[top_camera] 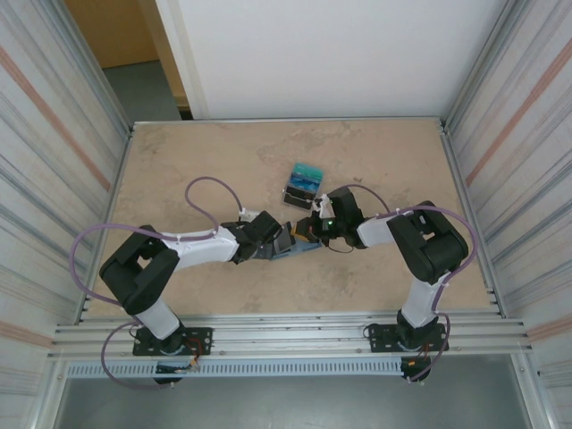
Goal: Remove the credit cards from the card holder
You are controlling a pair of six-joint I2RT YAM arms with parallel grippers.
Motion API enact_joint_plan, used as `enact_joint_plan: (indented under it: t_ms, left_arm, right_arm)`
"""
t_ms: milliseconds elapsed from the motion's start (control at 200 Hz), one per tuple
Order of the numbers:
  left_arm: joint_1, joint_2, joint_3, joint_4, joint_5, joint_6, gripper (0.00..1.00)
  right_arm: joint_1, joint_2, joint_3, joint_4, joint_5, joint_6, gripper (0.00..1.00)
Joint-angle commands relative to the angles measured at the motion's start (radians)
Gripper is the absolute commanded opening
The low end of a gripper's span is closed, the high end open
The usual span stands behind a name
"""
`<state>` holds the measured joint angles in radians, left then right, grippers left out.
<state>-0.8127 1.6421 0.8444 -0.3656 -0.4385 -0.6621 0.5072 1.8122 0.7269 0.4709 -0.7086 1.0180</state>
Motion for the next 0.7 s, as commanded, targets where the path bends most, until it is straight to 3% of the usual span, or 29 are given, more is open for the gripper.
enact_joint_plan:
  t_ms: [0,411,697]
  left_arm:
    - [0.01,-0.01,0.01,-0.036,-0.027,-0.005,0.99]
    - [0.056,-0.023,-0.008,-0.033,-0.034,0.01,0.99]
    - [0.077,-0.042,-0.008,-0.033,-0.044,0.027,0.99]
  right_arm:
    - [-0.012,-0.038,-0.012,0.002,-0.011,0.007,0.06]
    - [-0.013,-0.163,0.037,-0.332,0.122,-0.174,0.03]
    - [-0.013,-0.217,0.054,-0.44,0.164,-0.237,0.02]
